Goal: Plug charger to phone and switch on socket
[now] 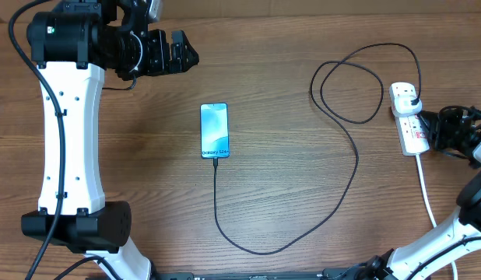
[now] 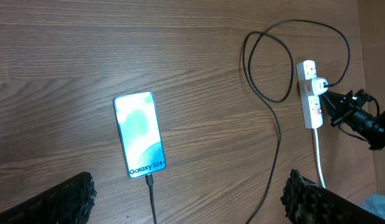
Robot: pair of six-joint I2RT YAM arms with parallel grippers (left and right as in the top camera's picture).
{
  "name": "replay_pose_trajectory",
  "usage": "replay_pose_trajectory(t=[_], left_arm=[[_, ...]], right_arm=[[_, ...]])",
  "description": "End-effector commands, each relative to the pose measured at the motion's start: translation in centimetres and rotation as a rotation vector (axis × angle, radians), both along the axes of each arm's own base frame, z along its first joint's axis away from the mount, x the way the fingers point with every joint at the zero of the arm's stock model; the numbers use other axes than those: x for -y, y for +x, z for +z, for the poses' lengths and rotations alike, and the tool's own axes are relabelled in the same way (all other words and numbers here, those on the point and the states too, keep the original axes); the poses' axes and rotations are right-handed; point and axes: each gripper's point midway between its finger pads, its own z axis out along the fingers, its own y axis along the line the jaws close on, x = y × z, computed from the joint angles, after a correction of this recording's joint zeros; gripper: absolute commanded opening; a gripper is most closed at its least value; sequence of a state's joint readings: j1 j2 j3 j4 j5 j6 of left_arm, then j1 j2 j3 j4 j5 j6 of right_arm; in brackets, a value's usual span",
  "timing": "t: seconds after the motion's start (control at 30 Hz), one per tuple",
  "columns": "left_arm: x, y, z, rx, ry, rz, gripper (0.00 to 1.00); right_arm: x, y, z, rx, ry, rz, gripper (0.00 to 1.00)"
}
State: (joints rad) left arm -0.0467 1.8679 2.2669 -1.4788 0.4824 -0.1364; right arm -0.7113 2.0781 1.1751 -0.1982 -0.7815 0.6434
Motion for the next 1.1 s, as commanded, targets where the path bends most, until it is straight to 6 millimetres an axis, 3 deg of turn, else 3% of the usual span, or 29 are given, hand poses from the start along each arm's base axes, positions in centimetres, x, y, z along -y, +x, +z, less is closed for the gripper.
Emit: replay_pose_trajectory(t=[0.0,1.07], left_arm=[[0.3,-0.4,0.8,0.020,-0.004,-0.008,1.00],[0.3,-0.4,0.8,0.020,-0.004,-0.009,1.00]], right_arm=[[-1.9,0.3,-0.9,-0.036,-0.004,0.047,0.04],[-3.1,-1.3,-2.3,-0.109,0.031,0.063,0.04]])
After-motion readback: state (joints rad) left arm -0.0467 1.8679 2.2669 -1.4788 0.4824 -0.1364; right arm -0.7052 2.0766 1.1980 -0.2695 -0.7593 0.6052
